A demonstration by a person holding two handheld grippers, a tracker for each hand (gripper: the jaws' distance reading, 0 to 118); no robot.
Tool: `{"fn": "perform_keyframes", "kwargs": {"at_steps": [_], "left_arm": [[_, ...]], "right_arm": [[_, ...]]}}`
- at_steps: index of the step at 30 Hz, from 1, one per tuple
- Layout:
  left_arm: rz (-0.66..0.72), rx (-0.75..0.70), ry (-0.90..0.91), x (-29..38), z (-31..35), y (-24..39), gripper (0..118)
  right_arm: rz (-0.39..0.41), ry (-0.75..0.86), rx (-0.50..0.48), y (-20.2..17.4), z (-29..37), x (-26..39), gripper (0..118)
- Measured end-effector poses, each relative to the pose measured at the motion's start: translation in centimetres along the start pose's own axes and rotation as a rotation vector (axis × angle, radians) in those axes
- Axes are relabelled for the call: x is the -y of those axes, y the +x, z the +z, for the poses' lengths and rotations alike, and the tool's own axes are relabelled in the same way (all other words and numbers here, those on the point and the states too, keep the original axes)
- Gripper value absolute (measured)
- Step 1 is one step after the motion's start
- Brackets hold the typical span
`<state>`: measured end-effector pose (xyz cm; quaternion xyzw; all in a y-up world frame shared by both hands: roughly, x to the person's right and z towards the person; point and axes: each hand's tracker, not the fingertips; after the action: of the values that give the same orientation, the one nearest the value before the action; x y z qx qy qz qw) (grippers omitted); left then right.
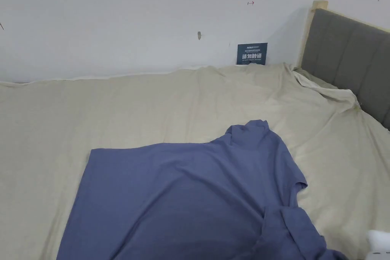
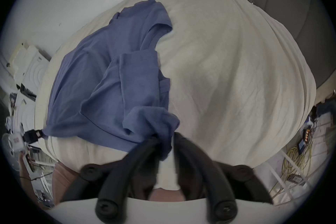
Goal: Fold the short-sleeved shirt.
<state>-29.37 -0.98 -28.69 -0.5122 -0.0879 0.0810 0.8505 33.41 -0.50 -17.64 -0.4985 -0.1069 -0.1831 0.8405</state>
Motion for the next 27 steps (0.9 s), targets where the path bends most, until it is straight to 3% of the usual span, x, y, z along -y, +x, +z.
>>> {"fn": "perform_keyframes", "kwargs": {"at_steps": [1,2,3,4,5,8,11,12,14,15,16,17,18,19,20,22,23,27], "left_arm": [[0.013,-0.035,0.033,0.4,0.5,0.2,60],[0.048,-0.03,0.078,0.6,1.2,-0.3,95],[0.08,0.032,0.124,0.7,2.0,-0.8,108],[0.121,0.093,0.177,0.8,3.1,-1.2,110],[0.171,0.133,0.224,0.9,3.9,-1.9,110],[0.249,0.236,0.337,0.6,7.0,-2.3,110],[0.218,0.244,0.402,0.4,10.4,0.0,110],[0.194,0.239,0.407,0.3,11.5,0.6,110],[0.107,0.202,0.471,0.5,13.4,2.4,109],[0.054,0.157,0.531,0.8,14.5,3.3,108],[0.007,0.13,0.581,1.1,15.5,4.1,105],[-0.035,0.121,0.613,1.3,16.1,4.5,90],[-0.073,0.106,0.636,1.6,16.7,5.2,59],[-0.106,0.083,0.665,1.9,17.4,5.8,4],[-0.141,0.05,0.697,2.2,17.9,6.3,0],[-0.188,-0.025,0.706,2.5,18.8,7.3,0],[-0.196,0.004,0.693,2.6,19.0,7.2,0],[-0.23,0.007,0.602,2.7,18.2,9.0,0]], "right_arm": [[-0.006,0.034,-0.006,0.2,0.3,0.2,46],[-0.012,0.059,-0.012,0.4,0.6,0.3,100],[-0.022,0.072,-0.015,0.5,1.1,0.4,118],[-0.07,0.175,-0.059,1.1,3.1,0.7,110],[-0.076,0.178,-0.082,1.3,4.3,0.5,106],[-0.105,0.27,-0.139,1.2,6.4,-0.1,108],[-0.061,0.389,-0.189,-0.1,9.8,-0.5,112],[0.025,0.402,-0.267,-2.2,11.5,-0.7,112],[0.058,0.454,-0.312,-3.5,13.4,-0.5,102],[0.063,0.499,-0.317,-4.0,14.2,-0.1,84],[0.061,0.568,-0.305,-4.2,14.5,0.6,54],[0.08,0.629,-0.292,-4.5,14.9,1.1,0],[0.099,0.658,-0.263,-5.1,15.1,1.5,0],[0.112,0.665,-0.221,-5.5,15.1,1.6,0],[0.102,0.687,-0.172,-6.1,15.1,2.2,0],[0.097,0.641,-0.273,-6.4,14.7,2.5,0],[0.091,0.632,-0.301,-6.5,14.5,2.7,0],[0.099,0.608,-0.265,-6.9,14.3,2.7,0]]}}
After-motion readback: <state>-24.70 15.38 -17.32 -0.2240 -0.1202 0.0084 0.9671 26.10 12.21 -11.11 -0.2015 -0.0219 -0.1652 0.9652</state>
